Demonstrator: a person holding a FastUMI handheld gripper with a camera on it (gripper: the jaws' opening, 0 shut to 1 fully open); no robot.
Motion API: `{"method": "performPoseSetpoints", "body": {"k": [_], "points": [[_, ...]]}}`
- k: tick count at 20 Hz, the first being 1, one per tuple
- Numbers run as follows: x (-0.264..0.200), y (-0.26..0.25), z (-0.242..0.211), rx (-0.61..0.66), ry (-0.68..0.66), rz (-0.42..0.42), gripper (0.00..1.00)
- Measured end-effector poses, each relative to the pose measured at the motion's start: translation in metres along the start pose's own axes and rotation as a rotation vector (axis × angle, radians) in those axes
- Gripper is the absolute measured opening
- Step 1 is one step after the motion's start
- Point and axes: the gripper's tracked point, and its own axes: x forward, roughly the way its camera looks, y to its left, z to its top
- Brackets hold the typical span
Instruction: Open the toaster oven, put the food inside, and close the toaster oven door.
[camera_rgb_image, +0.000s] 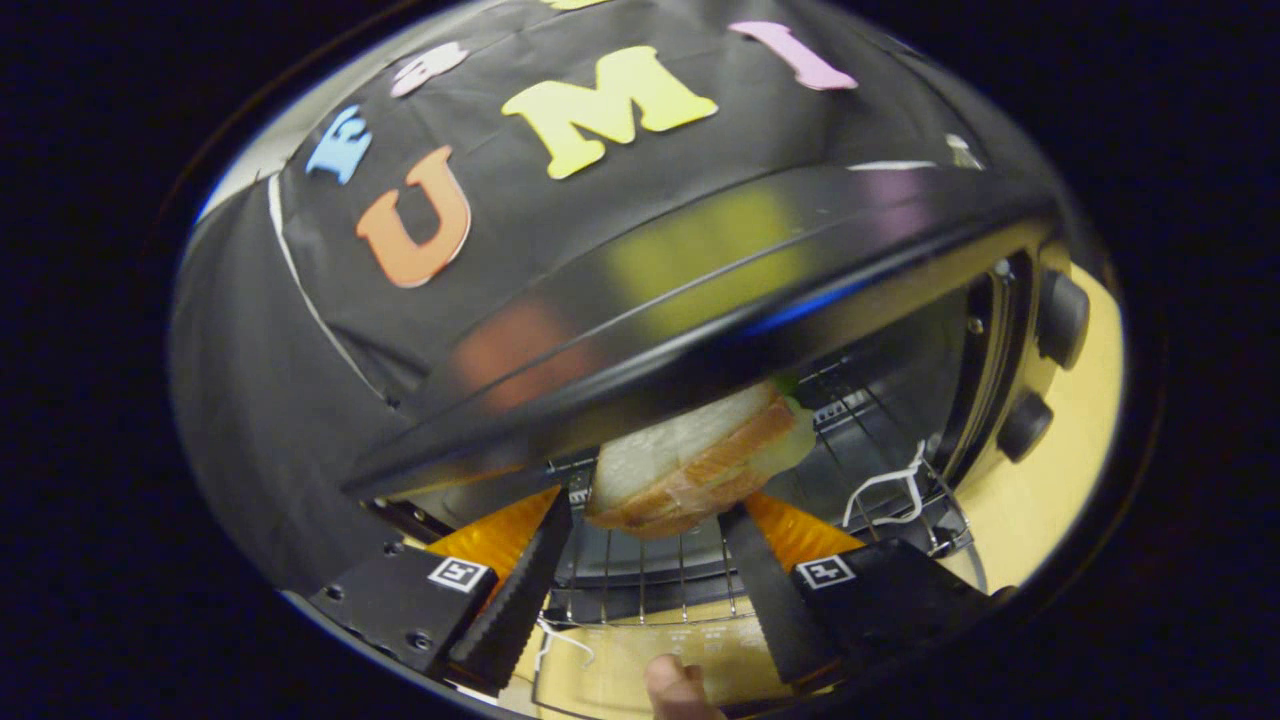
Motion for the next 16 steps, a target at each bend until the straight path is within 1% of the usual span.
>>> {"method": "performPoseSetpoints", "body": {"k": [3, 6, 9, 11, 16], "points": [[-0.001, -0.002, -0.017, -0.176, 0.03, -0.07, 0.97], [-0.012, -0.004, -0.03, -0.278, 0.089, -0.116, 0.98], [-0.027, -0.005, -0.043, -0.301, 0.14, -0.142, 0.98], [-0.043, -0.01, -0.051, -0.271, 0.173, -0.177, 0.98], [-0.088, -0.003, -0.072, -0.249, 0.201, -0.16, 0.98]]}}
